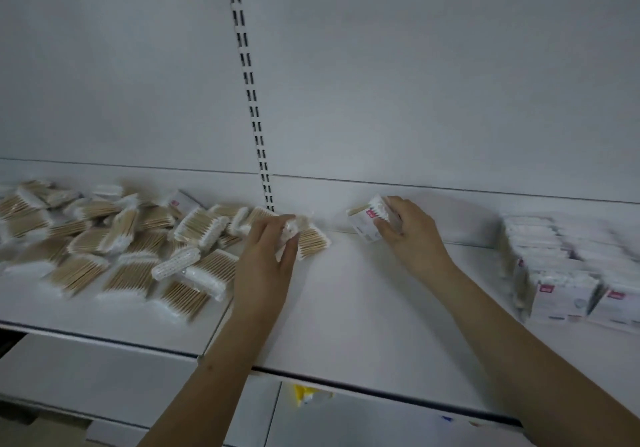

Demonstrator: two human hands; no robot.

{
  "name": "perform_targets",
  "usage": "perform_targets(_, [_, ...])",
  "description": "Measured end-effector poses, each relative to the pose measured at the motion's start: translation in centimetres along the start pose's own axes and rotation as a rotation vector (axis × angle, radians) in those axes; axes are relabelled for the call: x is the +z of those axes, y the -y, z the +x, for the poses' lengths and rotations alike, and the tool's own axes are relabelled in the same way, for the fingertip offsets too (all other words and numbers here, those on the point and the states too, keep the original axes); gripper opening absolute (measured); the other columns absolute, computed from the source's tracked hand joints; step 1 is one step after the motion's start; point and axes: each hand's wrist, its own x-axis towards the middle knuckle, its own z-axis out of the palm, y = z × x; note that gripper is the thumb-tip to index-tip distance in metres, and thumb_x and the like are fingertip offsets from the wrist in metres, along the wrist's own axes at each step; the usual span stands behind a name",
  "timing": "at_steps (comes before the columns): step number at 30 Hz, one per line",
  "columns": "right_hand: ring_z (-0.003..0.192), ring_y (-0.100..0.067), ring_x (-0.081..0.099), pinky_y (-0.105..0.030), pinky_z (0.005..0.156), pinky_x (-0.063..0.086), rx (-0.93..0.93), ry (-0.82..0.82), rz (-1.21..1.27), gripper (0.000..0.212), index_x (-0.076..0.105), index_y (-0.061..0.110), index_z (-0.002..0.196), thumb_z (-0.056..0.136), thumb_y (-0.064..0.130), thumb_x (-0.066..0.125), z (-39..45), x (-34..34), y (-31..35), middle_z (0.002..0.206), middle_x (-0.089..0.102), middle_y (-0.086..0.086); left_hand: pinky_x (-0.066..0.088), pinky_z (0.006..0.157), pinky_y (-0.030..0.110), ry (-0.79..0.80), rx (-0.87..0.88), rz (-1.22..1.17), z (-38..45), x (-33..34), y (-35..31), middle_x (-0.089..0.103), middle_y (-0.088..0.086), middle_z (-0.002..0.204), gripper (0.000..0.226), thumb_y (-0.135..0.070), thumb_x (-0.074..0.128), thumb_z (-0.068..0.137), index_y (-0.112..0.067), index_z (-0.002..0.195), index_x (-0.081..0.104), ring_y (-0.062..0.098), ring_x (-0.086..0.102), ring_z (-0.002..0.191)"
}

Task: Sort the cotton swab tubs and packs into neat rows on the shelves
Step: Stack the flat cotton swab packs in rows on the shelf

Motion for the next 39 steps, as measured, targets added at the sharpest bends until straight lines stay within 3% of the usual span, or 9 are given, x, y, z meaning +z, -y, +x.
perform_targets(3, [0.084, -0.013, 0.056, -0.023, 0.067, 0.036, -0.019, 0.008, -0.034, 0.021, 0.055, 0.020, 0.115, 0.095, 0.025, 0.060, 0.0, -3.7, 0.2, 0.095, 0.062, 0.008, 0.036, 0.067, 0.015, 0.063, 0.003, -0.047, 1.3, 1.4, -2.2, 0.061, -0.006, 0.102, 0.026, -0.031, 0.055, 0.101, -0.021, 0.125, 0.056, 0.009, 0.056, 0.086])
perform_targets(7, [0.086, -0.014, 0.051, -0.023, 0.067, 0.029, -0.055, 0.053, -0.213, 0.024, 0.056, 0.017, 0.116, 0.093, 0.019, 0.063, 0.8, -8.6, -1.4, 0.100, 0.058, 0.002, 0.038, 0.055, 0.010, 0.164, -0.081, -0.098, 3.0, 4.6, -5.0, 0.057, -0.010, 0.081, 0.028, -0.019, 0.068, 0.090, -0.019, 0.111, 0.050, 0.003, 0.055, 0.066])
perform_targets(10, [0.096, -0.017, 0.051, -0.018, 0.074, 0.028, -0.063, 0.065, -0.315, 0.028, 0.056, 0.015, 0.117, 0.090, 0.013, 0.064, 1.3, -11.5, -3.6, 0.107, 0.053, -0.003, 0.037, 0.066, 0.004, 0.228, 0.055, -0.107, 4.2, 7.2, -6.6, 0.057, -0.002, 0.095, 0.027, -0.010, 0.071, 0.083, -0.019, 0.106, 0.060, 0.005, 0.054, 0.076])
perform_targets(14, [0.094, -0.020, 0.053, -0.026, 0.077, 0.035, -0.045, 0.076, -0.423, 0.025, 0.058, 0.013, 0.114, 0.090, 0.012, 0.066, 1.7, -14.0, -5.6, 0.106, 0.050, 0.001, 0.034, 0.074, -0.001, 0.309, 0.166, -0.121, 6.4, 10.7, -8.5, 0.051, 0.001, 0.105, 0.034, -0.011, 0.073, 0.086, -0.016, 0.120, 0.068, 0.006, 0.053, 0.081])
perform_targets(17, [0.096, -0.020, 0.057, -0.037, 0.079, 0.047, -0.066, 0.077, -0.501, 0.022, 0.061, 0.015, 0.109, 0.088, 0.014, 0.068, 1.9, -14.7, -6.0, 0.103, 0.052, 0.005, 0.038, 0.078, 0.015, 0.367, 0.207, -0.091, 7.8, 12.9, -9.4, 0.062, 0.002, 0.110, 0.035, -0.014, 0.074, 0.085, -0.015, 0.118, 0.062, 0.016, 0.058, 0.097])
perform_targets(20, [0.096, -0.019, 0.058, -0.036, 0.076, 0.049, -0.063, 0.058, -0.548, 0.023, 0.064, 0.015, 0.112, 0.089, 0.018, 0.068, 2.0, -14.7, -6.1, 0.110, 0.058, 0.002, 0.047, 0.082, 0.029, 0.403, 0.208, -0.076, 8.2, 14.4, -10.0, 0.066, 0.000, 0.106, 0.026, -0.017, 0.075, 0.085, -0.015, 0.108, 0.063, 0.017, 0.060, 0.097])
perform_targets(26, [0.107, -0.029, 0.057, -0.037, 0.083, 0.042, -0.103, 0.076, -0.701, 0.028, 0.070, 0.010, 0.111, 0.085, 0.018, 0.074, 1.5, -13.6, -7.1, 0.111, 0.065, -0.007, 0.047, 0.079, 0.030, 0.375, 0.256, -0.100, 7.2, 16.0, -9.0, 0.058, 0.000, 0.103, 0.020, -0.015, 0.076, 0.083, -0.013, 0.102, 0.071, 0.018, 0.060, 0.088])
perform_targets(32, [0.100, -0.025, 0.058, -0.030, 0.069, 0.033, -0.039, 0.144, -0.893, 0.019, 0.063, 0.014, 0.104, 0.086, 0.008, 0.066, 1.2, -12.2, -6.9, 0.107, 0.061, -0.003, 0.054, 0.080, 0.034, 0.326, 0.231, -0.130, 5.7, 17.1, -8.3, 0.051, 0.000, 0.109, 0.025, -0.008, 0.073, 0.085, -0.013, 0.109, 0.067, 0.012, 0.056, 0.086])
perform_targets(39, [0.094, -0.022, 0.061, -0.029, 0.072, 0.028, 0.007, 0.204, -1.088, 0.025, 0.063, 0.019, 0.093, 0.076, 0.001, 0.063, 1.8, -11.8, -5.9, 0.096, 0.065, 0.002, 0.059, 0.079, 0.038, 0.265, 0.163, -0.241, 5.1, 17.4, -7.6, 0.045, -0.002, 0.111, 0.031, -0.002, 0.074, 0.083, -0.015, 0.111, 0.067, 0.015, 0.058, 0.092])
